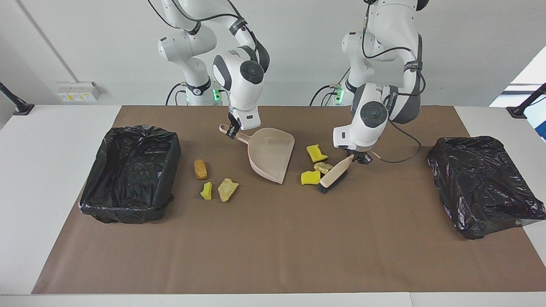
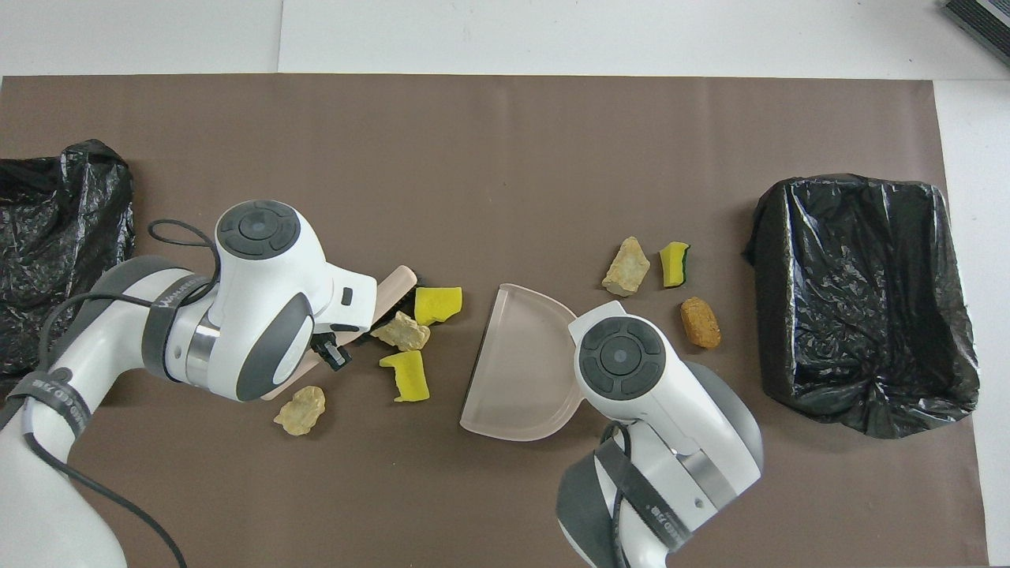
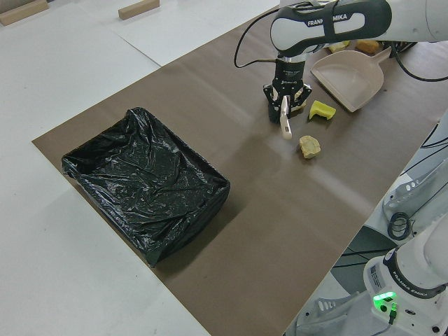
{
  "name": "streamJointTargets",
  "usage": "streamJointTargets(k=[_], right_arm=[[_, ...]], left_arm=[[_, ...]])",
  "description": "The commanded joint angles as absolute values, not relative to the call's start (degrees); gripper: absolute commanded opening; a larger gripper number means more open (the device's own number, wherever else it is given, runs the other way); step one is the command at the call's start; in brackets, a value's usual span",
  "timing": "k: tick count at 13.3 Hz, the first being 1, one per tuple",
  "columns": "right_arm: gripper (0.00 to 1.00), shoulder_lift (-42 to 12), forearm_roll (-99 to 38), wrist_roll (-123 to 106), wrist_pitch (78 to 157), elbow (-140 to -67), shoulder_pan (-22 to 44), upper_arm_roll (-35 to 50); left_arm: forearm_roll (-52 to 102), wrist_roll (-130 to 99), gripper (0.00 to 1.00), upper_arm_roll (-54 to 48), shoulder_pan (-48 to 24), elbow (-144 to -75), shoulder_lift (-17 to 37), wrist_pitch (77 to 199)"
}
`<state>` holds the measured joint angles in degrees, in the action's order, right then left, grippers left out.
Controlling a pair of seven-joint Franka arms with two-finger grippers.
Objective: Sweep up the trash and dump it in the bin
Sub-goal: 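Sweep the yellow sponges and chunks into the dustpan with the left gripper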
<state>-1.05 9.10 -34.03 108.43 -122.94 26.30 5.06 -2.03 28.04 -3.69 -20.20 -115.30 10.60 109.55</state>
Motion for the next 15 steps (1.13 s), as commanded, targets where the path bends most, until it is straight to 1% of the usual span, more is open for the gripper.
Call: streamJointTargets(k=[1,5,8,12,14,15], right_arm=[[0.00,-0.5,9.8,-33.3,109.8,-123.6,26.3,5.4],[0.00,-0.4,9.8,-33.3,110.1,-123.7,26.6,5.4],[0.00,-0.5,9.6,-33.0,110.0,-123.7,26.5,5.4],[0.00,-0.6,7.7,-33.3,109.3,-123.7,26.3,5.3],[0.00,-0.6,7.7,-33.7,109.7,-123.7,26.2,5.3],[0.00,-0.6,7.7,-34.9,109.9,-123.7,26.0,5.3]], left_arm=[[-0.1,22.2,0.00,-2.9,-25.8,-117.5,8.4,107.9],[2.2,11.5,0.00,-2.9,-35.0,-117.5,5.9,104.6],[4.2,5.9,0.00,-2.9,-39.5,-117.2,3.2,102.1],[5.0,4.9,0.00,-2.7,-39.8,-116.9,-1.5,98.8],[5.0,3.9,0.00,-2.4,-38.8,-117.1,-3.3,96.9],[5.0,2.3,0.00,-2.4,-36.8,-117.3,-4.5,96.0]])
